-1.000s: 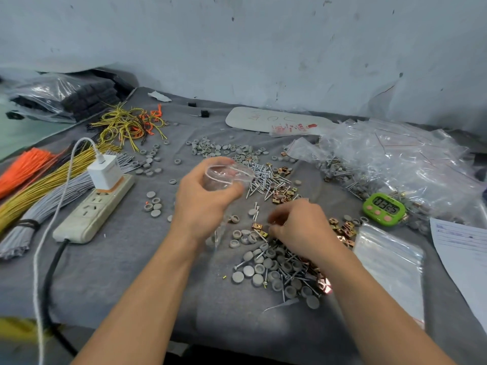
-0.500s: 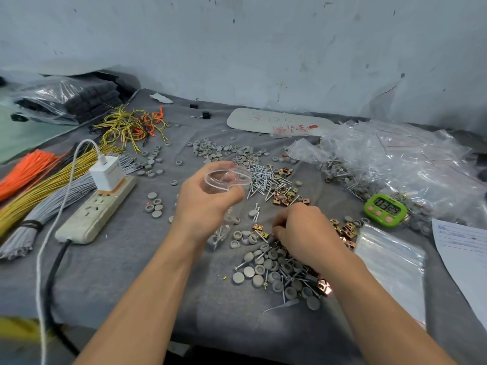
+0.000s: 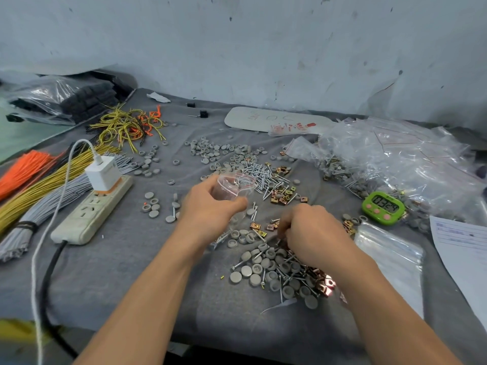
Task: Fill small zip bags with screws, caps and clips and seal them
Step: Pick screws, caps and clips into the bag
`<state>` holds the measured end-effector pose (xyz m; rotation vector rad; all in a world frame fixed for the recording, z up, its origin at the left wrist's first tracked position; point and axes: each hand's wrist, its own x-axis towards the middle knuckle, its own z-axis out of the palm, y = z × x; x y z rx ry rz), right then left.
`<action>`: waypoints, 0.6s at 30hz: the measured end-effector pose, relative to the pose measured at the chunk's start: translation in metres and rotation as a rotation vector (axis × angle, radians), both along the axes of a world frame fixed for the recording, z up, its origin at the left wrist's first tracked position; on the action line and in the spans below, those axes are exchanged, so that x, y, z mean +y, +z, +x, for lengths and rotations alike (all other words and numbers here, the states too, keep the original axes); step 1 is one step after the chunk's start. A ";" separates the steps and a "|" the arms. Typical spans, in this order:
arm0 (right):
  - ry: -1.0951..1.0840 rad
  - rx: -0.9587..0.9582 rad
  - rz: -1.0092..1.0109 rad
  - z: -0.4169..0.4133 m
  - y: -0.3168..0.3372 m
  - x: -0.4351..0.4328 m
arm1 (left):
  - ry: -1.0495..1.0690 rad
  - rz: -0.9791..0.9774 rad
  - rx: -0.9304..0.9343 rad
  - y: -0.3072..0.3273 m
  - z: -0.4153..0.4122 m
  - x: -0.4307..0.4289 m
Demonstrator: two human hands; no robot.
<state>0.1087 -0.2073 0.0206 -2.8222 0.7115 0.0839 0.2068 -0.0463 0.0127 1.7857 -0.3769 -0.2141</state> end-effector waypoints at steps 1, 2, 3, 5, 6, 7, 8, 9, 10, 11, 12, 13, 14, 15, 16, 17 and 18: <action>-0.021 -0.018 0.000 -0.001 0.000 -0.001 | 0.012 -0.011 0.002 0.000 0.000 0.000; -0.041 -0.038 0.000 -0.002 0.001 -0.003 | 0.031 -0.041 0.001 0.000 0.001 -0.001; -0.062 -0.061 0.001 -0.002 0.002 -0.004 | 0.059 -0.084 -0.004 0.002 0.001 -0.001; -0.107 -0.139 0.023 -0.003 0.003 -0.007 | 0.130 -0.177 -0.043 0.007 0.003 0.000; -0.121 -0.183 0.050 -0.002 0.003 -0.009 | 0.163 -0.219 -0.075 0.010 0.003 0.002; -0.120 -0.218 0.082 -0.001 0.002 -0.009 | 0.192 -0.255 -0.112 0.013 0.004 0.005; -0.106 -0.234 0.116 0.000 0.002 -0.009 | 0.220 -0.283 -0.154 0.015 0.003 0.008; -0.081 -0.229 0.143 0.002 0.001 -0.007 | 0.250 -0.297 -0.207 0.016 0.003 0.011; -0.054 -0.211 0.159 0.004 0.000 -0.005 | 0.282 -0.287 -0.274 0.016 0.002 0.014; -0.031 -0.186 0.160 0.006 -0.002 -0.003 | 0.307 -0.239 -0.354 0.016 0.000 0.016; -0.012 -0.161 0.148 0.009 -0.003 -0.001 | 0.320 -0.149 -0.430 0.015 -0.001 0.017; 0.004 -0.142 0.125 0.011 -0.005 0.001 | 0.320 -0.034 -0.483 0.013 -0.002 0.017; 0.018 -0.126 0.097 0.013 -0.007 0.003 | 0.304 0.084 -0.505 0.011 -0.003 0.016; 0.028 -0.113 0.070 0.015 -0.007 0.005 | 0.267 0.190 -0.501 0.008 -0.003 0.013; 0.037 -0.104 0.051 0.017 -0.008 0.007 | 0.212 0.282 -0.481 0.005 -0.003 0.011; 0.046 -0.098 0.039 0.018 -0.008 0.008 | 0.151 0.357 -0.449 0.001 -0.003 0.008; 0.055 -0.094 0.030 0.019 -0.008 0.008 | 0.095 0.414 -0.414 -0.002 -0.003 0.005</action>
